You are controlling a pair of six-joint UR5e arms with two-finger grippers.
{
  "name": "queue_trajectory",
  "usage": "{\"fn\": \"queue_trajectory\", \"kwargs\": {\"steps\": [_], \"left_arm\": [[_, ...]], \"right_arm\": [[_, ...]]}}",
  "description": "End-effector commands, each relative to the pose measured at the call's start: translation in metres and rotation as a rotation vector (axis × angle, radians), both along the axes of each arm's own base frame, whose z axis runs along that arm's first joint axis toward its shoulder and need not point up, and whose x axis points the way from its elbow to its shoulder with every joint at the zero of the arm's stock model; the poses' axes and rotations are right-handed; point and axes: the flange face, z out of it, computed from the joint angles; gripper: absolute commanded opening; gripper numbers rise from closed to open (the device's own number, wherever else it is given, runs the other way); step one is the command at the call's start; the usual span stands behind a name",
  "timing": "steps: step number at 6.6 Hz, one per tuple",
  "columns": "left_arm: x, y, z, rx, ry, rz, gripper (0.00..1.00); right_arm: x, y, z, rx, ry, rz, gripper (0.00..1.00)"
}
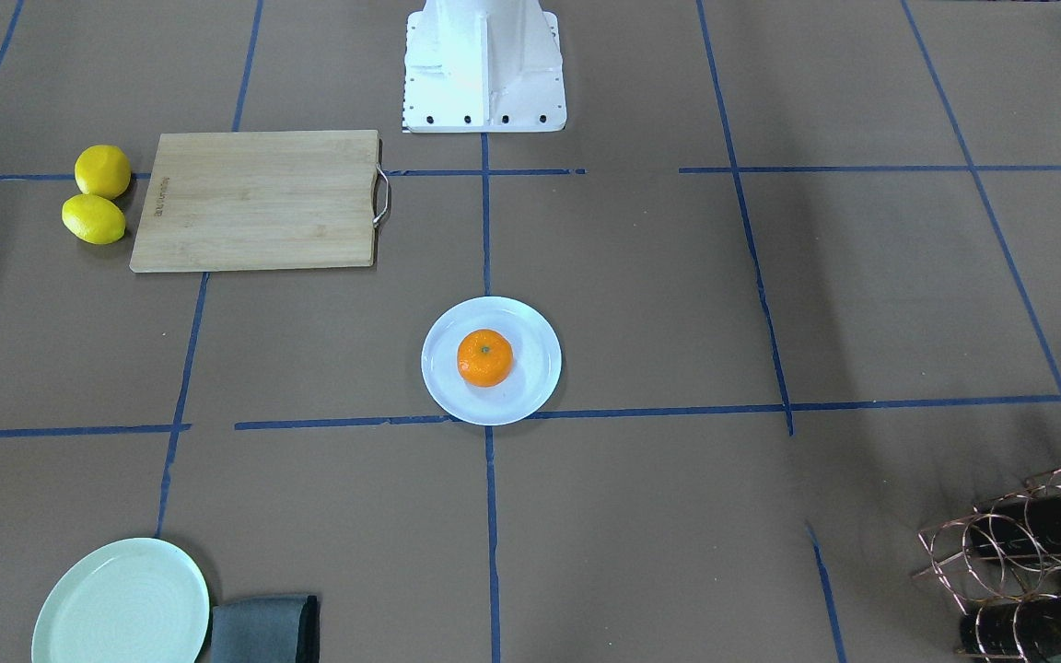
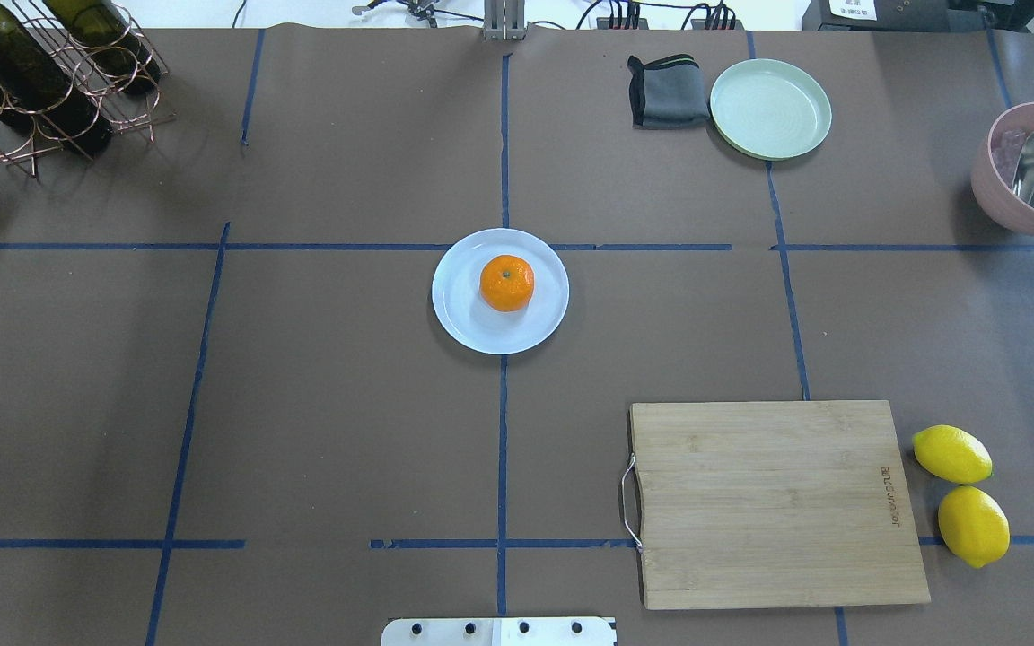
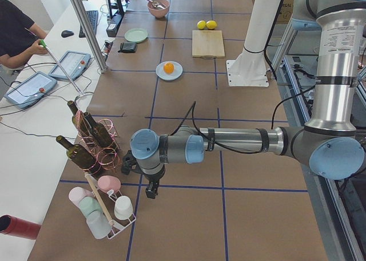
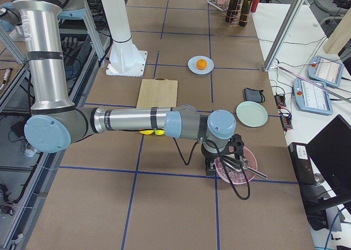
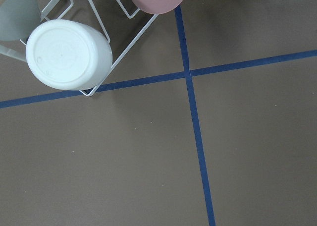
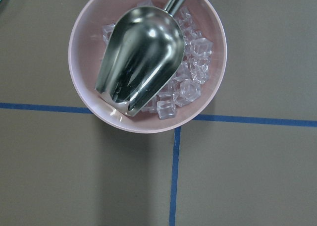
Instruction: Pick orange to plate
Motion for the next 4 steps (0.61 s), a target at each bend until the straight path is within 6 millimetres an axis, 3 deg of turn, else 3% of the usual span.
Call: {"fn": "queue_trajectory", "kwargs": {"steps": [1,4], "left_arm": [[0.0,0.0,0.0,0.002,0.0,0.0,1.0],[0.0,0.0,0.001,0.0,0.0,0.0,1.0]], "right_arm": [[-0.001,0.019,0.02,0.055,0.007,0.012,1.0],[-0.001,0.012,0.009,-0.003,0.002,0.094,1.0]]}}
